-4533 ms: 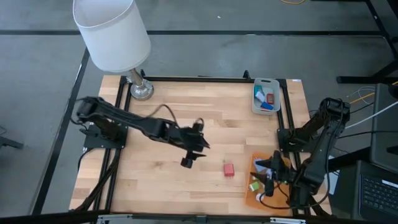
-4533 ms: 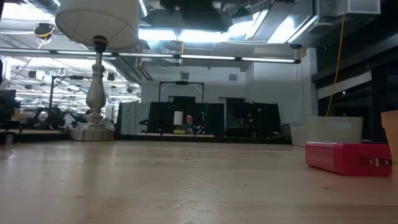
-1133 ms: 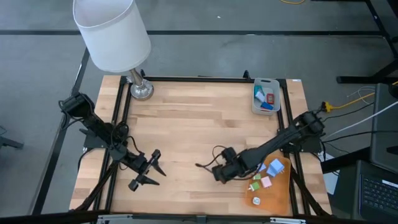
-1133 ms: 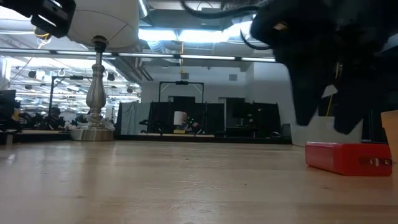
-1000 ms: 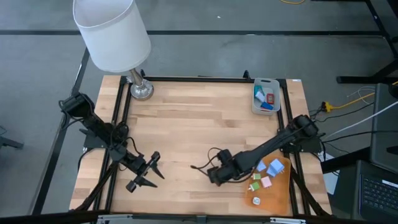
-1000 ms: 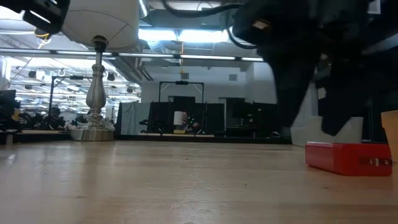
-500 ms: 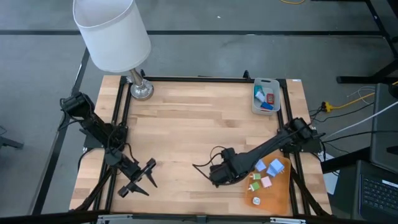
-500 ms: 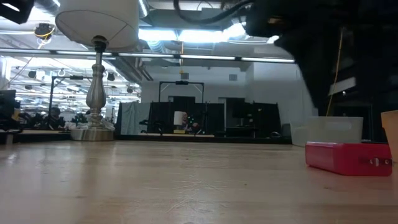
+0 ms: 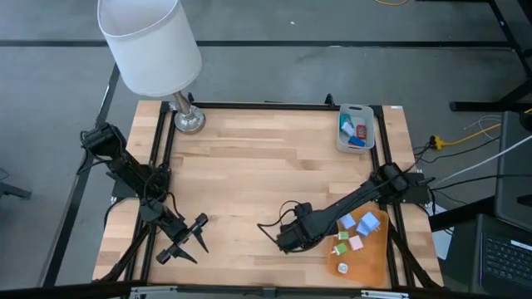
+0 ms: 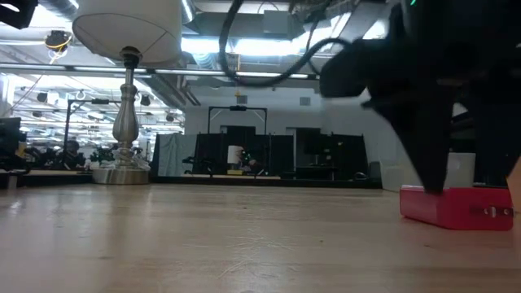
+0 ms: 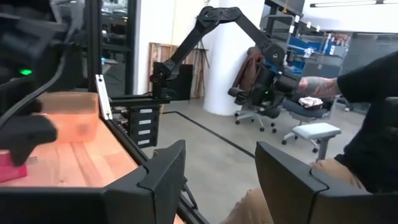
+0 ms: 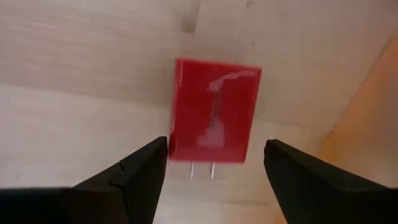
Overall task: Pick & Place Office items
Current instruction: Put the red charger adapter into the orange bin
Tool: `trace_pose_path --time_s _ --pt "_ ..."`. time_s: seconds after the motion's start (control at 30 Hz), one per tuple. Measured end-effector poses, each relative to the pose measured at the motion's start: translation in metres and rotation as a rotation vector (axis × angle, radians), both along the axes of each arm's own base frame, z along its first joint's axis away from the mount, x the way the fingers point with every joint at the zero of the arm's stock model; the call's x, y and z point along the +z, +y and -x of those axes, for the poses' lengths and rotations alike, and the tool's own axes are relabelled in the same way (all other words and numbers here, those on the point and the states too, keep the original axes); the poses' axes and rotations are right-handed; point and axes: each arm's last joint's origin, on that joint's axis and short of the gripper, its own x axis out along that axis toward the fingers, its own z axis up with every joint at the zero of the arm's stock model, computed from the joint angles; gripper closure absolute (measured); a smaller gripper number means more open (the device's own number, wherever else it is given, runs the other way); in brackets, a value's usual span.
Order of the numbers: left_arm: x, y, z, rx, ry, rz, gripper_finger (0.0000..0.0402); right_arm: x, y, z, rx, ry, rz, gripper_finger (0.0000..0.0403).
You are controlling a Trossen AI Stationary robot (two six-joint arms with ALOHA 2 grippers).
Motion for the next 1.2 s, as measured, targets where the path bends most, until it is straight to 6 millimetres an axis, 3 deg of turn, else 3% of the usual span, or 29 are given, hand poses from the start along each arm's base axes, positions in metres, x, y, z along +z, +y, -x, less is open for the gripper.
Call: trace_pose_path --time_s 0.43,0.97,1.2 --pt "-0.001 -0.001 0.0 -0.024 0.008 0.001 0.021 -0.006 -0.013 -0.006 0.009 0.037 0.013 0.0137" --pt "-0.003 -0.002 0.001 -0.053 0.046 0.001 0.0212 -0.037 -0.018 0.004 -0.019 -0.018 0.033 0.0139" --pt "-0.005 -0.002 0.001 -0.052 0.064 -0.003 0.0211 -0.038 -0.018 0.004 -0.016 -0.026 0.037 0.0178"
